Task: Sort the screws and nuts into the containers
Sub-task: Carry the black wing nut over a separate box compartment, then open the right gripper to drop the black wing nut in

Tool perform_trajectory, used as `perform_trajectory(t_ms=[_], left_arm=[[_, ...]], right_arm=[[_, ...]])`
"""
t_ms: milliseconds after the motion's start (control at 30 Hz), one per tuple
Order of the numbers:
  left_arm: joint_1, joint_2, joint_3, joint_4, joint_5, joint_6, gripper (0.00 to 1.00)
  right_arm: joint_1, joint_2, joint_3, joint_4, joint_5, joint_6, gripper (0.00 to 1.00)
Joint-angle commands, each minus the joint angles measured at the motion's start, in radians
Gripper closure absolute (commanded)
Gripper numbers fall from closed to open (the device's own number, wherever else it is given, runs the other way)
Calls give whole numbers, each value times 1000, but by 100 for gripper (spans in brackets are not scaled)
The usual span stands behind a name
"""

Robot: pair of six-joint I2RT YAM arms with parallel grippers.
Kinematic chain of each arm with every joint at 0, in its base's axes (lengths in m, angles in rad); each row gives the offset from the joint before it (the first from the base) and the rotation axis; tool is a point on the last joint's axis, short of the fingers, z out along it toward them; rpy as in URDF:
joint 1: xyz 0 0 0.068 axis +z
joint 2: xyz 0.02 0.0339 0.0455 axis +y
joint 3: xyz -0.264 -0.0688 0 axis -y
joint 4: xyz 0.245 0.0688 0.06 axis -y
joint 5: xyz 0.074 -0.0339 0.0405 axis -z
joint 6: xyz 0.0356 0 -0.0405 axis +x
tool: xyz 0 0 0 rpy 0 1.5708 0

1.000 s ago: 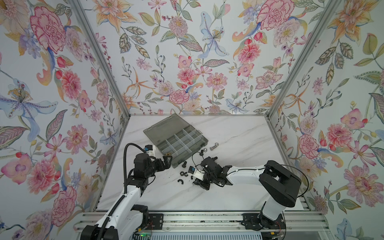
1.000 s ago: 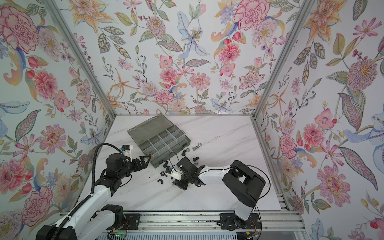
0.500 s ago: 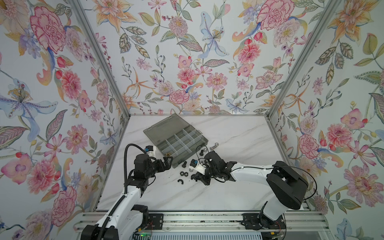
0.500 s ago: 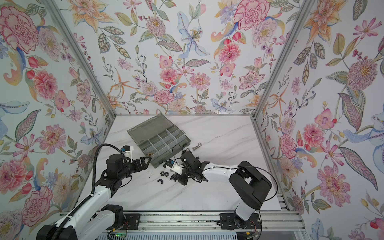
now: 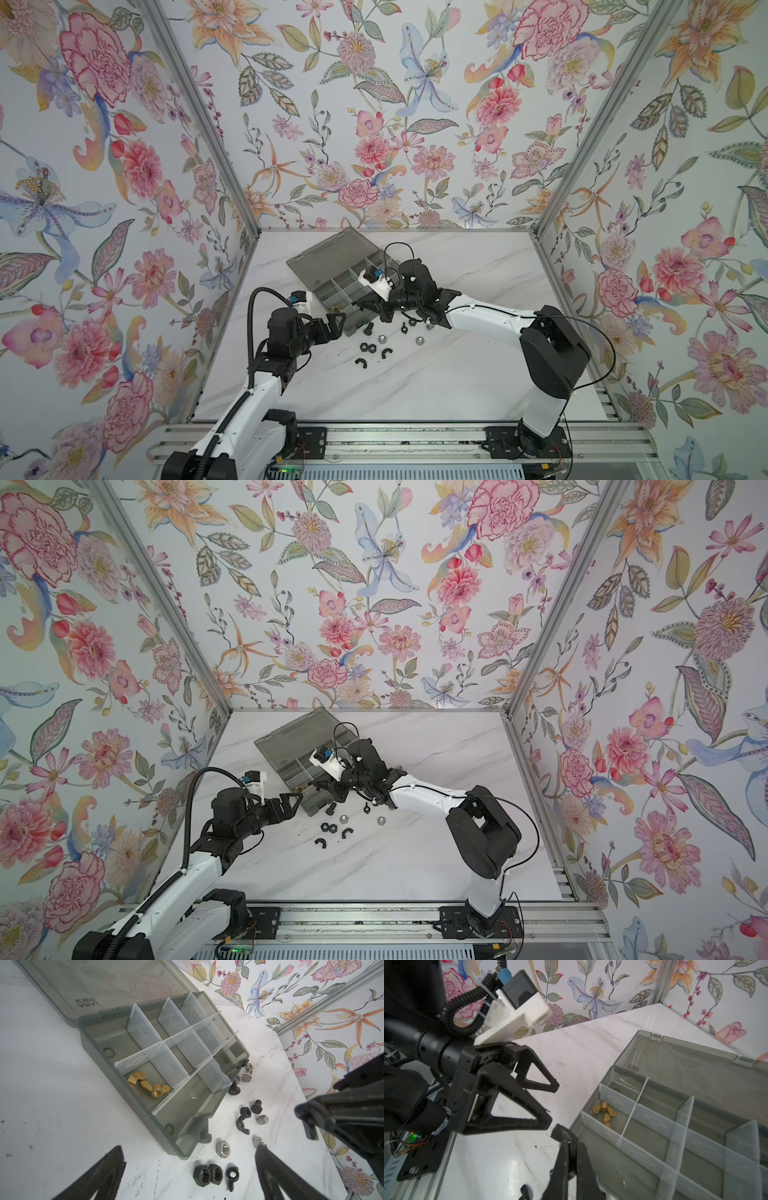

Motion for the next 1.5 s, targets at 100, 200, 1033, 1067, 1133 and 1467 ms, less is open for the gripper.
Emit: perform_trajectory(t_ms=[100,200,1033,1067,1133,1467], left_arm=[[-6,-19,-8,-7,10,-1,1],[-6,-22,-2,-12,11,2,0],[-6,-38,0,-23,11,0,1],[-5,-38,0,-22,10,1,0],[-6,-37,-2,-23,10,1,0],[-6,-35,-3,-22,11,0,1]], right_arm=[[-5,176,180,101,53,143,98],[-2,252,262,105,67,180,98],[23,458,393,-20,119,137,97],[23,456,392,-20,120,136,97],[23,449,389,-15,128,138,97],[-13,399,320,44,174,167,97]])
